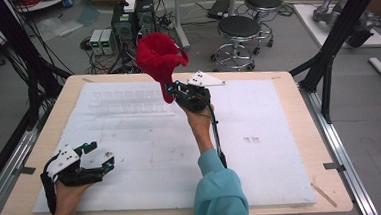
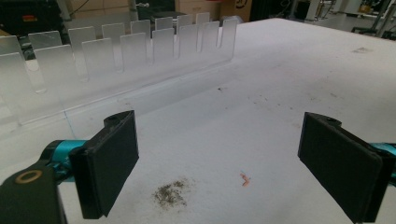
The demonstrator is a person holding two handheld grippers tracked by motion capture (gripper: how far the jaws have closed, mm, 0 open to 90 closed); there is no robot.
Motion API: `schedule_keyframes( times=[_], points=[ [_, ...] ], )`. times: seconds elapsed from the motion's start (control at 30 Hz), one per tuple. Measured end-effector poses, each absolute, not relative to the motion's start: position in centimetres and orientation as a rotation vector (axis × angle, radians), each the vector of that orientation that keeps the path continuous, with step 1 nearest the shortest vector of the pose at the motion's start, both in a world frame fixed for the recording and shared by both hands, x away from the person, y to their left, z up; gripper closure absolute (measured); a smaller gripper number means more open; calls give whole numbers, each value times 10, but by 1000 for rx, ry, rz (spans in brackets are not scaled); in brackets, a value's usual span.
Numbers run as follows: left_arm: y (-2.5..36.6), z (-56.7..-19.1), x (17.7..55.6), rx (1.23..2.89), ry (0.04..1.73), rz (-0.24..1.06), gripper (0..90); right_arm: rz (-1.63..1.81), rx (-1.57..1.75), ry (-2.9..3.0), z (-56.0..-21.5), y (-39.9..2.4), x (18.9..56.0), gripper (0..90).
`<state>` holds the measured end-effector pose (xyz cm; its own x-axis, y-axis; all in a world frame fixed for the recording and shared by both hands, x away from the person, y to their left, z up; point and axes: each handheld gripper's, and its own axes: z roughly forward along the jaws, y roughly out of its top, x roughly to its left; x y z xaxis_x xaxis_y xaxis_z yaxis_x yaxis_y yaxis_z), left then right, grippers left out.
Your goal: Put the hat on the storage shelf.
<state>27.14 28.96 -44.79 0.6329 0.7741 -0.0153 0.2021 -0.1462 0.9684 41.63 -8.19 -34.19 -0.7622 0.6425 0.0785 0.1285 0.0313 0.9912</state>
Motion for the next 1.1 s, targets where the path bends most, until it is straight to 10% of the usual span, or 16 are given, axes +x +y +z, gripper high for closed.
schedule_keyframes(
  times=[1.1],
  points=[
    [289,-448,271,1679,811,599,125,1758,906,1918,-371,-75,443,858]
  ],
)
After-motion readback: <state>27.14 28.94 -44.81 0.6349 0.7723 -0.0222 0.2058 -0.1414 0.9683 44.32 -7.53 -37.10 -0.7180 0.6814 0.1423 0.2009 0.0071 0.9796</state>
